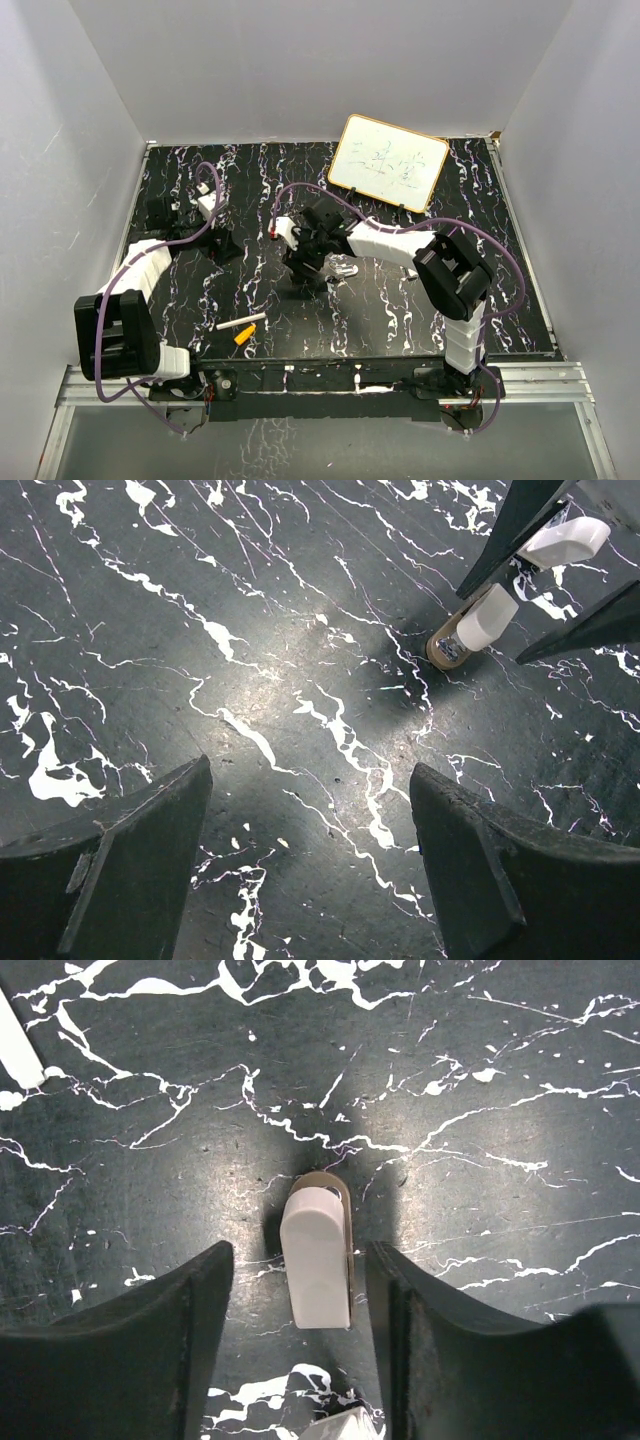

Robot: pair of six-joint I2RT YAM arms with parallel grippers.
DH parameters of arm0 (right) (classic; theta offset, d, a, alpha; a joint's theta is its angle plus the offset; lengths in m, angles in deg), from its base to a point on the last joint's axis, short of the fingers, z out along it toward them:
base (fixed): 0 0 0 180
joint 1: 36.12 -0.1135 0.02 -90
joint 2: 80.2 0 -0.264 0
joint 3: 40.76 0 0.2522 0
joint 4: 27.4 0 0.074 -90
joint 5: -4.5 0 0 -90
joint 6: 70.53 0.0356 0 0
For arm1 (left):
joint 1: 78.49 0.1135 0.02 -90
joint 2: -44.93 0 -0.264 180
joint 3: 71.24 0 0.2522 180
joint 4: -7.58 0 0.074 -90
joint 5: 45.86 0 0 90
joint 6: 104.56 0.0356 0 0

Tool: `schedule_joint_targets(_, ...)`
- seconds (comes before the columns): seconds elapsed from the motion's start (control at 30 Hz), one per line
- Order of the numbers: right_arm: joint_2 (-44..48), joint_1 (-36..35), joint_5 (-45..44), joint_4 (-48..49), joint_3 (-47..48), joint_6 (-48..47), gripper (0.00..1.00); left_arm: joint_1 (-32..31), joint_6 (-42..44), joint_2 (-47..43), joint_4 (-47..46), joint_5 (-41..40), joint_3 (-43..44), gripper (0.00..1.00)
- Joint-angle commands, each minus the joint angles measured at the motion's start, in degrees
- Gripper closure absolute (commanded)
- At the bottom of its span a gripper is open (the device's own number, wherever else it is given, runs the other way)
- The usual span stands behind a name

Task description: Load the staples into the stapler

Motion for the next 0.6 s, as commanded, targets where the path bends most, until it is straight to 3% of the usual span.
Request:
schedule_joint_targets(0.0, 0.1, 0.0, -0.7, 0.3, 3.6, -1.6, 0.47, 0.2, 0.8, -2.0, -0.2, 1.2, -0.9, 0.22)
schedule_joint_targets(0.43, -3.1, 0.0, -0.6, -0.2, 5.4, -2.9, 0.58, -0.2, 4.3, -1.0, 2.3, 2.8, -0.5, 0.23)
schedule_joint_targets(0.57, -3.0, 0.0, 0.1, -0.3, 5.6, -3.2, 0.68, -1.0, 5.8, -0.7, 3.2, 2.8, -0.6, 0.23)
